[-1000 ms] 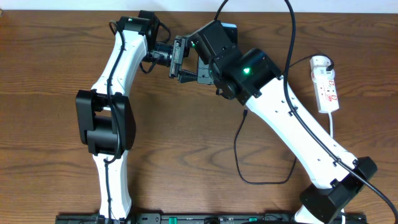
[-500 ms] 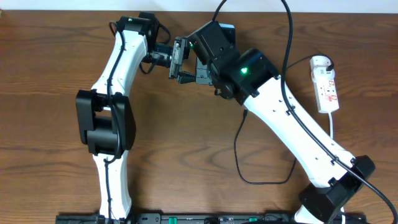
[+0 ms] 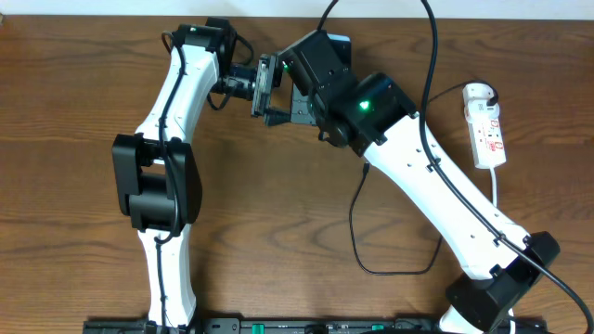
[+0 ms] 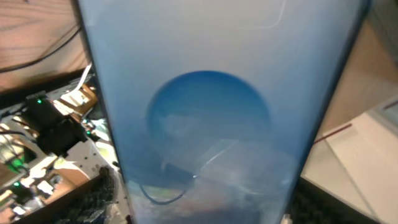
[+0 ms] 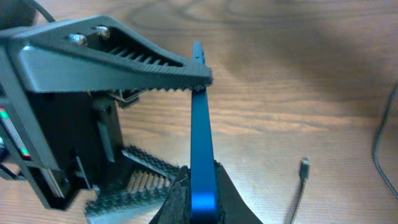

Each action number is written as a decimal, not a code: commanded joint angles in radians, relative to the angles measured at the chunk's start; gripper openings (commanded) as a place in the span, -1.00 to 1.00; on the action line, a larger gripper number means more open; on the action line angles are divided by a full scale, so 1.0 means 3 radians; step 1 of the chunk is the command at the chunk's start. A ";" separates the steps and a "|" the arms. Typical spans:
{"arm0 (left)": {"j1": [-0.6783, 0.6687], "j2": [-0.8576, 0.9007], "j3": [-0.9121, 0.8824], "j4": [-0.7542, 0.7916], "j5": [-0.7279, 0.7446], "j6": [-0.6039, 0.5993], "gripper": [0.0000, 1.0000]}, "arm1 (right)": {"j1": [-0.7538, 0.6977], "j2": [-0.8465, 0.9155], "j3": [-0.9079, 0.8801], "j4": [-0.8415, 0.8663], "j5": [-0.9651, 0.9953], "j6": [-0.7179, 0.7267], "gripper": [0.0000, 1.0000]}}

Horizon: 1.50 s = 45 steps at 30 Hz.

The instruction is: Plug charger to phone and switch on socket

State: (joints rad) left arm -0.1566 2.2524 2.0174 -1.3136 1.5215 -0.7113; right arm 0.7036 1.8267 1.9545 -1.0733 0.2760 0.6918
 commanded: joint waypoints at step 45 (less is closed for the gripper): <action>0.0000 -0.0103 -0.0005 0.0736 -0.0033 -0.1371 0.42 | -0.0219 -0.0192 0.0042 -0.0022 0.0036 0.4072 -0.97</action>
State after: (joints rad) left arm -0.1596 2.2513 2.0171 -1.0916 1.4757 -1.0950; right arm 0.6212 1.8027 1.9530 -1.0878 0.2516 1.8057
